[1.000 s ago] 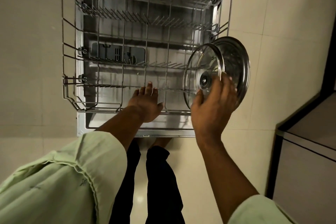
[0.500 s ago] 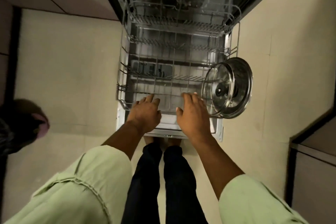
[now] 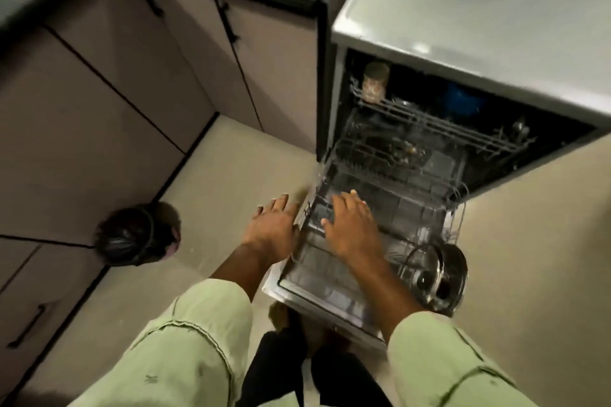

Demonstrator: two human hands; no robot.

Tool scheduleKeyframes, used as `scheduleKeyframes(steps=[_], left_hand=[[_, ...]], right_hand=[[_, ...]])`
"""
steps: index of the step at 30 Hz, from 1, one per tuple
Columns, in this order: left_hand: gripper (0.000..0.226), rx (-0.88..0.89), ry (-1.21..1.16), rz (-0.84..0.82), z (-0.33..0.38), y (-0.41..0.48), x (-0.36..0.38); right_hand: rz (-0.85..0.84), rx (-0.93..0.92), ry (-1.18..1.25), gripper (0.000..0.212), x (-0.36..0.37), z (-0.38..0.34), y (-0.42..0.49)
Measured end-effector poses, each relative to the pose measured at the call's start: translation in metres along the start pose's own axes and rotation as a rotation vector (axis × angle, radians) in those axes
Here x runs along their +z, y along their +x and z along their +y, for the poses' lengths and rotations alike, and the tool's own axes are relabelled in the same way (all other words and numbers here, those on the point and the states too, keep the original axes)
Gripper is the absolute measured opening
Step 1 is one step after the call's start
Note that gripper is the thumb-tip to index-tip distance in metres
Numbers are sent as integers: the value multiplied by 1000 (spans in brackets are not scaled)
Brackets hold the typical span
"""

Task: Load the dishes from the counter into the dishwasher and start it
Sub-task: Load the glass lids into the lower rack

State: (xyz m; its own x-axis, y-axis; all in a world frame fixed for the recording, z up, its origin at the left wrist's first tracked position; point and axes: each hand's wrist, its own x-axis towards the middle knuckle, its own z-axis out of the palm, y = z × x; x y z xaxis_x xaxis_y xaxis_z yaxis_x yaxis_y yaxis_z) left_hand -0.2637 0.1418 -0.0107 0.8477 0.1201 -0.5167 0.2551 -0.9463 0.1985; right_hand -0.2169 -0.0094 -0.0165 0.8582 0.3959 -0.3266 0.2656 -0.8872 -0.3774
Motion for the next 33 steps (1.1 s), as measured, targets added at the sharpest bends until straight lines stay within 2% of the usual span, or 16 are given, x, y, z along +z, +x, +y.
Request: scheduleKeyframes(steps=[8,16,20,22,28,33], left_hand=[[55,-79,-54,301,-69,-31,-116],[57,-67,-47,492,-197,-46,-215],[58,-88,-45,498,-243,-50,-240],[58,-91,-30,539,-311,-49,-276],[58,-89,-121,545,-348,-30,-286],[60,-57,-97,518,-373,-10,-299]], right_hand=[[170,-262,-110,58,-77,-126,39],[299,-340,-161,65,-105,-279,83],[311,-350,-157,67,-109,-336,103],[356,-388,-157,68,-107,-411,124],[335,-411,-205,67,-105,-447,149],[349,-392,-204,68,-106,-470,190]])
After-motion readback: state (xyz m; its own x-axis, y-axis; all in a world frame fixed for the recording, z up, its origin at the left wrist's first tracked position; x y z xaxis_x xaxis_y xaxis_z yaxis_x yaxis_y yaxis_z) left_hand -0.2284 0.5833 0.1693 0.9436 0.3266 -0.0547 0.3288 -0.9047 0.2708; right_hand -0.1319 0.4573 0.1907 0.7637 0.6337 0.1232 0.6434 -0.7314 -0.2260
